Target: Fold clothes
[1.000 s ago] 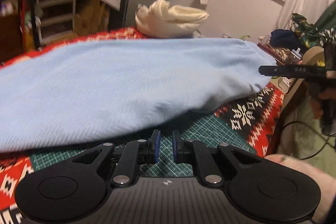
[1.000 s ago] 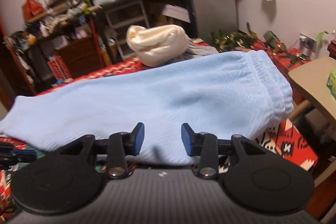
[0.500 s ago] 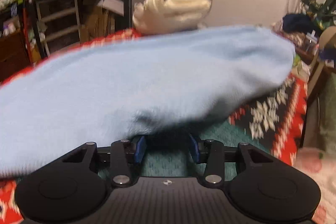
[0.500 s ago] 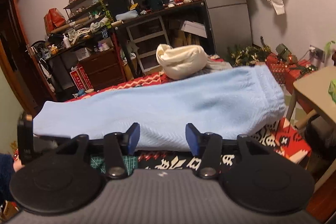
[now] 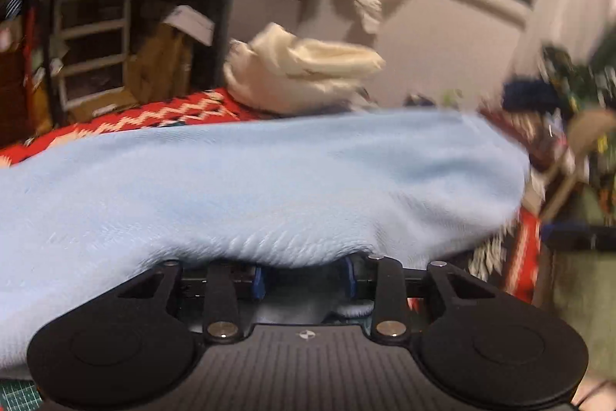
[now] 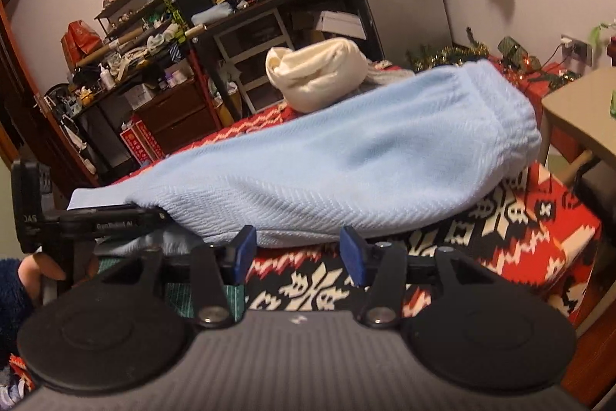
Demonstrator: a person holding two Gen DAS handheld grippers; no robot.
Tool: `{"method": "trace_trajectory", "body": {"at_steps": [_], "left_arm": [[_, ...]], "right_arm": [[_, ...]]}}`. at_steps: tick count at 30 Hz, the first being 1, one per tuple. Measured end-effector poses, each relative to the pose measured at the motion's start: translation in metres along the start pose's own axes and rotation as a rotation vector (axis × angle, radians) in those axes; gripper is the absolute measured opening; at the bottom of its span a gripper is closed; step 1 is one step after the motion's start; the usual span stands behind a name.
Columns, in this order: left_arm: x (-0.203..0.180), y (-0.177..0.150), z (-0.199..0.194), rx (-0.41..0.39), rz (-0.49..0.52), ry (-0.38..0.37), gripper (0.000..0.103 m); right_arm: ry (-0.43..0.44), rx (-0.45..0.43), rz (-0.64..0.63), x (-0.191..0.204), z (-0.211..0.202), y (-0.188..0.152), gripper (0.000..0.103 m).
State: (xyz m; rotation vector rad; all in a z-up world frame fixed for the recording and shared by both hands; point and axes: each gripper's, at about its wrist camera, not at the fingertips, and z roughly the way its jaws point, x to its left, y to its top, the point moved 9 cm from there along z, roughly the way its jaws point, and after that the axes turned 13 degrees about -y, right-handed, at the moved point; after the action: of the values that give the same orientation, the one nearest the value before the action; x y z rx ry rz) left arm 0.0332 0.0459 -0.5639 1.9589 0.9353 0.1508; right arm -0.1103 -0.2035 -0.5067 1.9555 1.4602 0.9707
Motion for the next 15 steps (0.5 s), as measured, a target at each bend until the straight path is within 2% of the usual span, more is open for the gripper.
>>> {"method": "trace_trajectory", "body": {"at_steps": [4, 5, 6, 11, 15], "left_arm": [[-0.007, -0.009, 0.016, 0.064, 0.129, 0.048, 0.035], [-0.009, -0.011, 0.019, 0.078, 0.159, 0.052, 0.028], [-0.013, -0.013, 0.02, 0.094, 0.177, 0.036, 0.01], [-0.033, -0.031, 0.004, 0.147, 0.237, -0.043, 0.008], [-0.049, -0.052, -0.016, 0.168, 0.29, -0.05, 0.008]], "right_arm": [[-0.008, 0.009, 0.037, -0.011, 0.006, -0.003, 0.053], [-0.01, 0.009, 0.043, -0.013, 0.006, -0.003, 0.053], [-0.012, 0.01, 0.049, -0.015, 0.007, -0.004, 0.053], [-0.015, 0.009, 0.056, -0.021, 0.004, -0.008, 0.053], [-0.011, 0.017, 0.072, -0.025, 0.005, -0.012, 0.053]]}}
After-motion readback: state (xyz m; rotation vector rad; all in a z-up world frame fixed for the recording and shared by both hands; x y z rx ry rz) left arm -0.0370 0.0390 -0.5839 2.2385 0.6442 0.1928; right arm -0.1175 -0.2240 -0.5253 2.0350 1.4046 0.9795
